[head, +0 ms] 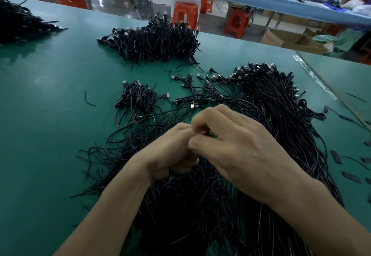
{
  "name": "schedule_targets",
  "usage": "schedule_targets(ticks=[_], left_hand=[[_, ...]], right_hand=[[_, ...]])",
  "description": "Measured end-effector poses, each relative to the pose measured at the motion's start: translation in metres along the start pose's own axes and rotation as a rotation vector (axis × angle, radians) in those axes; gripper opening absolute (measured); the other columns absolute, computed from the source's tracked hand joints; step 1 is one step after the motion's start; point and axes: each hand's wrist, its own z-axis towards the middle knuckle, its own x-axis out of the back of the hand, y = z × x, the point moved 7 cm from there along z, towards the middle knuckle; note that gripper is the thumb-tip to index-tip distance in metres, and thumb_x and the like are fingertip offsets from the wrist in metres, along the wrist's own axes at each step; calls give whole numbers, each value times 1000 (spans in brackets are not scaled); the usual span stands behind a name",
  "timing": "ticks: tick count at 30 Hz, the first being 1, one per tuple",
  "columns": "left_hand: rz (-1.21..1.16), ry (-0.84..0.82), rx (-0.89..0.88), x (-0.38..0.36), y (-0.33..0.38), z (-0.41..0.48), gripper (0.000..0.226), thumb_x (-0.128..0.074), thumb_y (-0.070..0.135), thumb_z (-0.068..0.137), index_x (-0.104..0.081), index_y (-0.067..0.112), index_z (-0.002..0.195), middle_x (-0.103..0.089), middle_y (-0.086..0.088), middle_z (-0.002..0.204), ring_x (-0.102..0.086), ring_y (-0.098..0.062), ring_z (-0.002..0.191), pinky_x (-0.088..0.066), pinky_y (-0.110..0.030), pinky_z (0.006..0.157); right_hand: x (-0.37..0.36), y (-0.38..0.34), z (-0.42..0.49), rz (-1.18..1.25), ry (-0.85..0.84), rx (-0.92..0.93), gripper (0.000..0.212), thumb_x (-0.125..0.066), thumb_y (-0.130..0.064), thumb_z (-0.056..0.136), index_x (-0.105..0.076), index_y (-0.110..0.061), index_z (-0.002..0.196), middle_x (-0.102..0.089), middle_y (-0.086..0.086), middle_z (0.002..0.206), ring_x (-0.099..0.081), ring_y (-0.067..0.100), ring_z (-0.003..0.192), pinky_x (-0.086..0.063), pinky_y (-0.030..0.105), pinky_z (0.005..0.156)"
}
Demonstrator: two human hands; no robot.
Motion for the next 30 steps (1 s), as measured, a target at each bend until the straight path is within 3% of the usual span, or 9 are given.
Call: schedule_targets(ticks=[5, 9, 12, 14, 16, 18, 21, 26, 30], left_hand=[[27, -61, 89, -8, -7, 3, 49, -40, 36, 84, -58, 20, 41, -25, 6, 43, -17, -10, 36, -16, -15, 40], [-153, -158, 127, -14, -10, 7, 64, -25, 44, 91, -66, 16, 51, -21, 8, 43, -15, -8, 35, -19, -10, 38], [-208, -225, 98, -16, -6, 4, 64, -32, 64, 86, -68, 15, 66, -18, 8, 51, -12, -8, 39, -17, -11, 38], [-88, -253, 79, -17, -5, 1, 53, -46, 71, 82, -64, 23, 64, -22, 10, 53, -15, -6, 40, -16, -13, 38], [96, -296, 33, -22, -1, -3, 31, -71, 53, 73, -55, 29, 63, -29, 10, 55, -21, -5, 42, -18, -16, 38], [251, -303, 17, -24, -3, -4, 36, -85, 29, 69, -49, 23, 67, -35, 6, 58, -28, -7, 44, -23, -19, 39], [353, -282, 20, -26, -8, -2, 38, -82, 10, 81, -46, 7, 70, -34, -3, 60, -29, -16, 46, -25, -25, 41], [390, -178, -48, -21, -5, 5, 19, -76, 14, 82, -62, 1, 80, -56, -32, 82, -52, -42, 70, -46, -63, 67], [439, -122, -74, -19, -4, 7, 16, -73, 26, 75, -62, 17, 67, -52, -20, 70, -43, -28, 63, -40, -50, 61]], right_hand=[[-10, 22, -6, 320, -6, -171, 5, -69, -17, 91, -73, -13, 92, -61, -2, 99, -60, 17, 91, -54, 39, 72], [-17, 40, -10, 486, 85, -340, 4, -78, -13, 84, -76, -15, 87, -61, -7, 92, -64, 11, 78, -51, 23, 69], [-22, 53, -13, 649, 81, -428, 11, -80, -7, 81, -75, -17, 79, -63, -10, 86, -65, 12, 62, -45, 11, 59], [-25, 59, -13, 723, 36, -457, 14, -80, -8, 80, -74, -20, 76, -67, -10, 87, -68, 11, 68, -49, 15, 64], [-27, 61, -14, 729, -37, -465, 13, -81, -11, 79, -75, -23, 77, -71, -10, 86, -68, 7, 82, -51, 19, 74], [-29, 59, -15, 685, -127, -465, 10, -80, -15, 81, -76, -25, 80, -71, -13, 89, -67, 4, 87, -52, 24, 80], [-30, 46, -14, 479, -243, -387, 5, -71, -23, 89, -74, -27, 85, -66, -17, 98, -63, 5, 93, -53, 35, 82], [-24, 30, -12, 316, -256, -324, 11, -60, -29, 97, -70, -26, 98, -60, -11, 102, -60, 18, 91, -52, 40, 78], [-25, 30, -10, 276, -257, -334, 13, -55, -30, 98, -68, -29, 100, -61, -10, 100, -55, 15, 96, -50, 39, 81]])
